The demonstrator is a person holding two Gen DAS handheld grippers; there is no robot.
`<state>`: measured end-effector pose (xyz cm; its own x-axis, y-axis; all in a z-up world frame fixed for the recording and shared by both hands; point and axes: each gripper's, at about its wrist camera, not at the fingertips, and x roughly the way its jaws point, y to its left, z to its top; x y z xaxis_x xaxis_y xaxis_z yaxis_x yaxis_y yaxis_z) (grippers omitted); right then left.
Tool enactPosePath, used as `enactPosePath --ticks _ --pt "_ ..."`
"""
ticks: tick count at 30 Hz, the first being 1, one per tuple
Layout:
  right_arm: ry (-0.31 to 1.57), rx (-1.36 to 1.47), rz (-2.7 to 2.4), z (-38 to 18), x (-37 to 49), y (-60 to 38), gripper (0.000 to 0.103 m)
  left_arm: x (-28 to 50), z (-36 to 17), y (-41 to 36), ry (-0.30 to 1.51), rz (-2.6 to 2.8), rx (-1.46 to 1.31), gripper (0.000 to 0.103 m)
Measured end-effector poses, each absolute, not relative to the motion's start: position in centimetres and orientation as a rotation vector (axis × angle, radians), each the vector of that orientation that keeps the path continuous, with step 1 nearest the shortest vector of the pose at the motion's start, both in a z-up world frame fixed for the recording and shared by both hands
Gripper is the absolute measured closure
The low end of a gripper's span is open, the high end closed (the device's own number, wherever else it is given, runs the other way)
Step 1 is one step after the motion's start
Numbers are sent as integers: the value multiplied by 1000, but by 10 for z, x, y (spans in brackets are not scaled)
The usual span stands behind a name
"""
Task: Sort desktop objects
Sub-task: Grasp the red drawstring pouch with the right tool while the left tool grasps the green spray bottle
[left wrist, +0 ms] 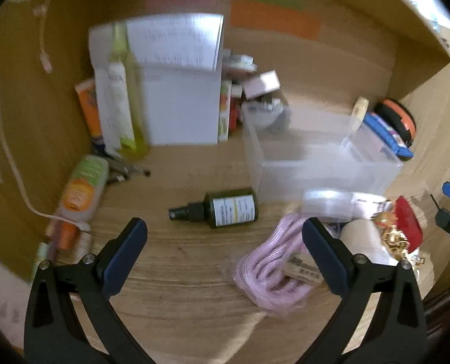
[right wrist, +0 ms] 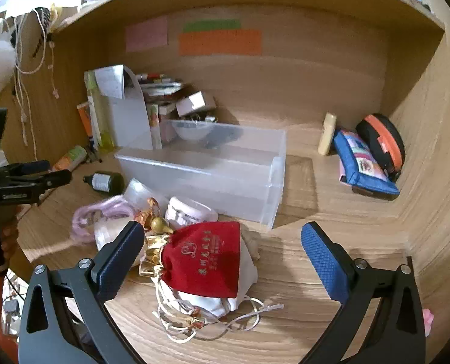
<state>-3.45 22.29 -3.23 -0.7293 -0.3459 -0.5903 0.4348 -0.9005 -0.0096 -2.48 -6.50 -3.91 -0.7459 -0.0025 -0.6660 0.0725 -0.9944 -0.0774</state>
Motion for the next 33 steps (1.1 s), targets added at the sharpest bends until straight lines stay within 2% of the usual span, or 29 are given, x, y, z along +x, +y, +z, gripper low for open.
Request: enactPosePath --ticks 9,13,21,22,26,27,28,30,33 --pt "196 971 -2473 -53 -54 218 1 -80 -71 -69 219 -2843 1317 0" --pt "184 997 -2429 -61 -58 215 2 -98 -78 -66 165 -2810 1345 0" --pt "166 1027 -2338 -72 -63 209 17 -126 -97 -80 302 -2734 1479 0" --pt "166 1029 -2332 -73 -63 208 21 -128 -96 -82 316 -2727 1467 0" --pt "198 1030 -2335 -76 -62 205 31 -126 -94 -80 295 -2725 1428 0" --pt "198 1027 -2332 -75 -62 205 33 -125 -94 -79 282 -2728 1422 3" --pt "201 1023 -2331 -74 -61 205 36 -125 -93 -78 271 -2734 1418 11" --pt "219 1015 -2331 -74 -59 205 39 -125 -95 -76 246 -2730 1431 22" --pt "230 1010 -2323 -74 -56 205 46 -122 -94 -72 205 -2728 1416 30"
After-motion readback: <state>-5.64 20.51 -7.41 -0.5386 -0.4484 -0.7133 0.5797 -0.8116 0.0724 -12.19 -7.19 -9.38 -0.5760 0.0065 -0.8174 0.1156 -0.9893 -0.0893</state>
